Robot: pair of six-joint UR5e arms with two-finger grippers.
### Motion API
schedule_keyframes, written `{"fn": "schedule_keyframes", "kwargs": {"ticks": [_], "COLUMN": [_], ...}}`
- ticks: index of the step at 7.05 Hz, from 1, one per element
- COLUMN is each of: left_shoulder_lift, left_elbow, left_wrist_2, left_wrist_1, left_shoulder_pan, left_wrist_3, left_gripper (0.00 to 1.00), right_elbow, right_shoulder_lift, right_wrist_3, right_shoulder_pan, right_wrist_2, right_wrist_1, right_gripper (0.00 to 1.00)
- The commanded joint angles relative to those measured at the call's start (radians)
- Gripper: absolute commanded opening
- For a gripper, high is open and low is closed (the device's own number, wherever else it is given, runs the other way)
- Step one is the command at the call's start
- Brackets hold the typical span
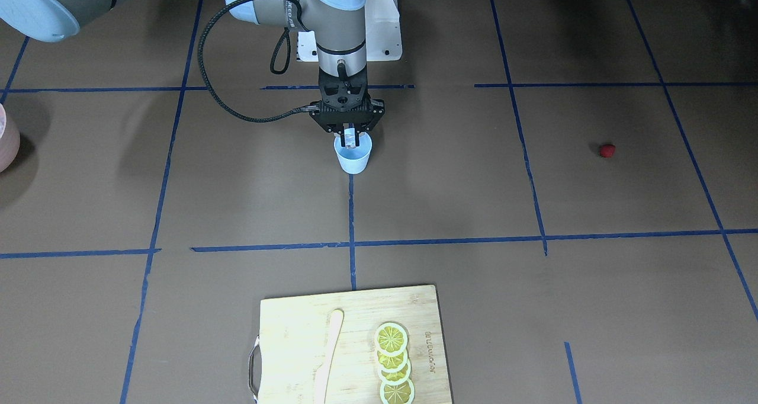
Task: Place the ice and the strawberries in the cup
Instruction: 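Carry the held ice cube with the right gripper over the blue cup, then open the right gripper to drop the ice cube into the cup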
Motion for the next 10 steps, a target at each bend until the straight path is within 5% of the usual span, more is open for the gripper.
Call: {"fn": "schedule_keyframes", "kwargs": {"ticks": [1, 2, 3, 7, 9, 10], "left_shoulder_lift": [0.0, 0.0, 0.0, 0.0, 0.0, 0.0], "left_elbow": [0.0, 0.0, 0.0, 0.0, 0.0, 0.0], "left_wrist_2": [0.0, 0.0, 0.0, 0.0, 0.0, 0.0], "left_wrist_1": [0.0, -0.001, -0.001, 0.0, 0.0, -0.001], "left_shoulder_pan": [0.003, 0.003, 0.003, 0.003, 0.003, 0.003], "left_wrist_3": [0.001, 0.001, 0.001, 0.001, 0.001, 0.001], "left_gripper": [1.0, 1.0, 1.0, 1.0, 1.0, 1.0], "right_elbow": [0.0, 0.0, 0.0, 0.006, 0.029, 0.128], "right_shoulder_lift": [0.0, 0.0, 0.0, -0.002, -0.064, -0.174], "right_wrist_3": [0.0, 0.0, 0.0, -0.003, -0.082, -0.207], "right_shoulder_pan": [-0.005, -0.007, -0.008, -0.005, 0.095, 0.16], "right_wrist_2": [-0.002, -0.008, -0.026, -0.019, 0.12, 0.195], "right_wrist_1": [-0.006, -0.006, -0.006, -0.006, -0.006, -0.005], "right_gripper": [0.14, 0.68, 0.96, 0.98, 0.98, 0.98]}}
